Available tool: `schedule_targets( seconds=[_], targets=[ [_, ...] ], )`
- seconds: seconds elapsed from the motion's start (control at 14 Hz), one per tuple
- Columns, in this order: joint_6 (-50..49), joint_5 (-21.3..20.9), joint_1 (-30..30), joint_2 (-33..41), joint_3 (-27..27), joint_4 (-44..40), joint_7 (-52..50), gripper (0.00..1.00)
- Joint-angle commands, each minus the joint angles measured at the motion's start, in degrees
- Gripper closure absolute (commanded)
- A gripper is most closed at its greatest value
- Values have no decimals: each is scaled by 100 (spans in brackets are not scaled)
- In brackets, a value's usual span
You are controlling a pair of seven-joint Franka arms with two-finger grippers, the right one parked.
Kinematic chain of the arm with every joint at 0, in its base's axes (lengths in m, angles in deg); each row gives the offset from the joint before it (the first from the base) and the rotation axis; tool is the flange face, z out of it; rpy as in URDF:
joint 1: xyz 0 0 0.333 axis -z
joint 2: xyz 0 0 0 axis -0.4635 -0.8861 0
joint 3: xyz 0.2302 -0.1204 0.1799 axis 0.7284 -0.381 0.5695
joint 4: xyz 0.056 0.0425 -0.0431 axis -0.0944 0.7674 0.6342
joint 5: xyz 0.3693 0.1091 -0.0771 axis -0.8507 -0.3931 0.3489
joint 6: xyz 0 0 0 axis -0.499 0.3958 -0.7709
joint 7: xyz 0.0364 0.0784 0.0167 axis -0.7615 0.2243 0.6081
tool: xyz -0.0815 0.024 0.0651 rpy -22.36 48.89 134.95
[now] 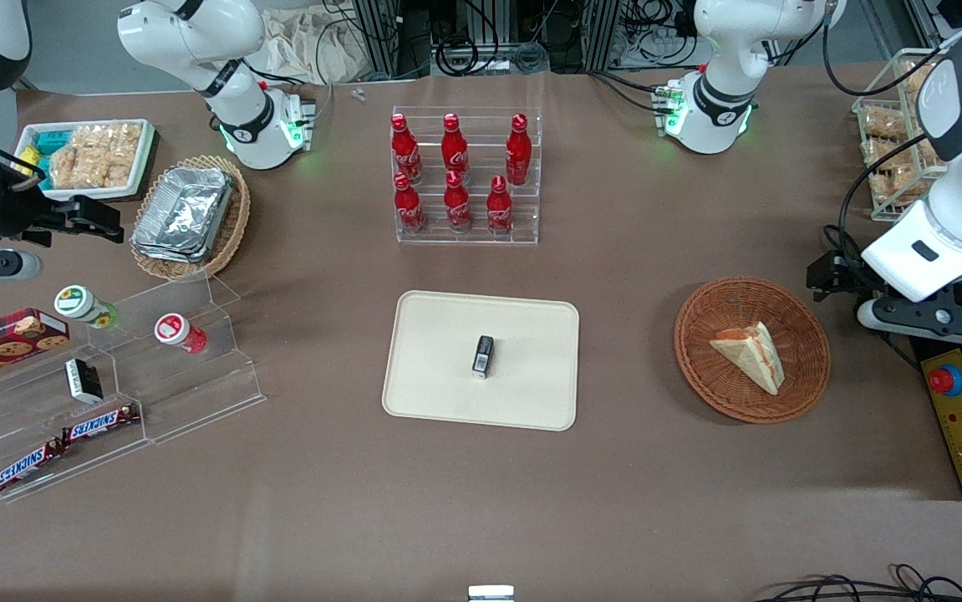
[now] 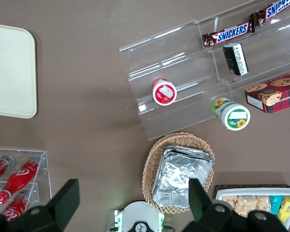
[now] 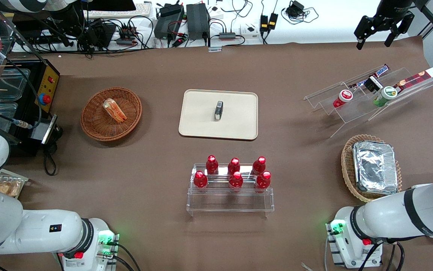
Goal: Place sandwich from basket to tray
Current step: 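Move the left gripper down over the wrapped sandwich in the wicker basket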
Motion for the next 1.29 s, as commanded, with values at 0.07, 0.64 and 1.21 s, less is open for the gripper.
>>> schedule_targets(
  seconds=[0.07,0.64,1.21],
  targets=[
    [-137,111,76,-302,63,-230,46,0],
    [1021,296,67,-724,63,471,-3570,0],
    [1972,225,-214,-944,89,1580,-5103,0]
  ],
)
